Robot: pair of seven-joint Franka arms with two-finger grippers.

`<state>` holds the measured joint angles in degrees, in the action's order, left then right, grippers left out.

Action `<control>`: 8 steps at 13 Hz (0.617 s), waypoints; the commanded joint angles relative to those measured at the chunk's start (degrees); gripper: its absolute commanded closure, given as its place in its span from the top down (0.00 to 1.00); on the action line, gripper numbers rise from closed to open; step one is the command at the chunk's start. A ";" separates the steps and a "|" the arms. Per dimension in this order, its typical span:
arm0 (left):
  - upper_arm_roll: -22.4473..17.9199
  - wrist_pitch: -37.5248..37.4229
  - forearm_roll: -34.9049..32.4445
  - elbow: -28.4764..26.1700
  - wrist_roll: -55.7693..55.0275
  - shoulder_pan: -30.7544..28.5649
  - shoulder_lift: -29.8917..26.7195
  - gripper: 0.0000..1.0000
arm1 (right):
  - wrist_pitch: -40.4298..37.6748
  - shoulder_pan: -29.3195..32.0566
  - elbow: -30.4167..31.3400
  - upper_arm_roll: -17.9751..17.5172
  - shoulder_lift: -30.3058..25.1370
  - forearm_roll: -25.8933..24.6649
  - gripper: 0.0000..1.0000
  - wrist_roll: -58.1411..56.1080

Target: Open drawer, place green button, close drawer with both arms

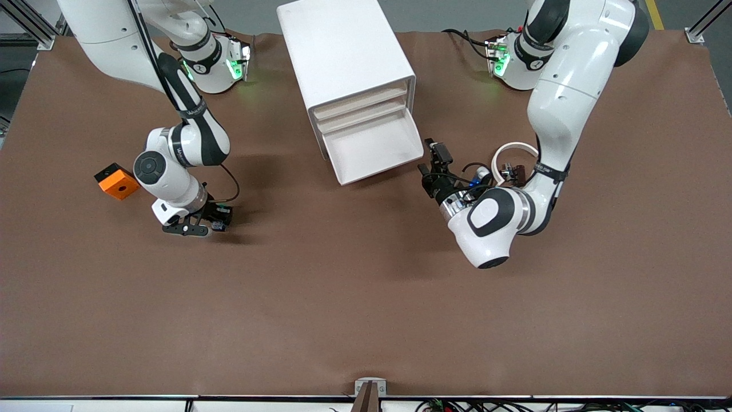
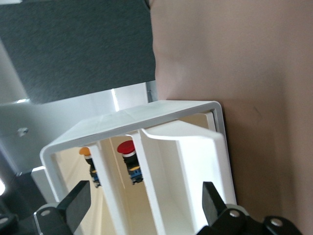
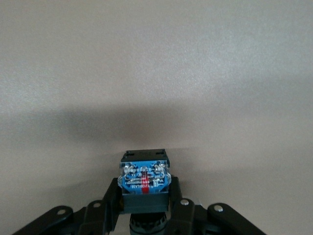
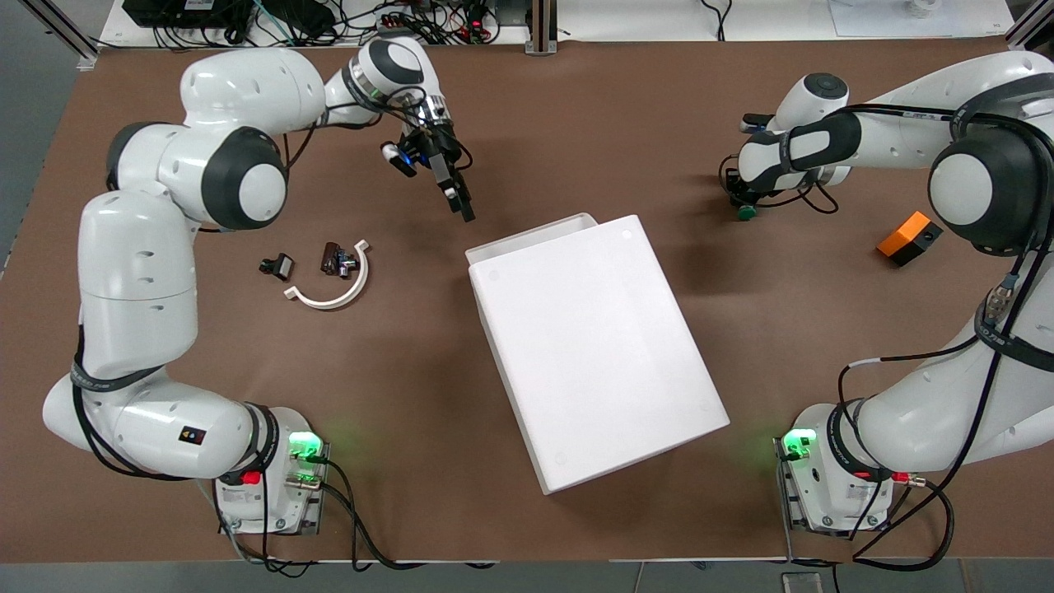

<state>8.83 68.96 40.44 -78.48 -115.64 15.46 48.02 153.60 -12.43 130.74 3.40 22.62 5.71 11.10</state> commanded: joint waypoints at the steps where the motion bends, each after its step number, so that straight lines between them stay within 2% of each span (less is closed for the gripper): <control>1: 0.13 -1.55 -3.69 -1.32 3.65 -0.43 -6.86 1.00 | -7.05 -0.32 -0.92 0.03 -4.76 0.71 0.00 4.53; 3: 0.13 -1.90 -7.37 -1.50 6.55 -1.31 -10.82 1.00 | -13.73 -0.49 -3.03 0.03 -8.10 0.71 0.00 9.70; 5: 0.13 -1.82 -12.47 -1.50 7.79 -1.23 -12.94 1.00 | -23.82 -1.19 -7.67 -0.23 -11.10 0.71 0.00 17.16; 8: 0.22 -1.82 -19.07 -1.58 11.02 -2.97 -15.84 1.00 | -39.47 -7.32 -17.50 -0.24 -12.95 0.71 0.00 37.69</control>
<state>8.80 67.13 24.46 -78.41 -107.97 14.06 34.88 121.07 -15.44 118.30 2.92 10.56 5.76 37.17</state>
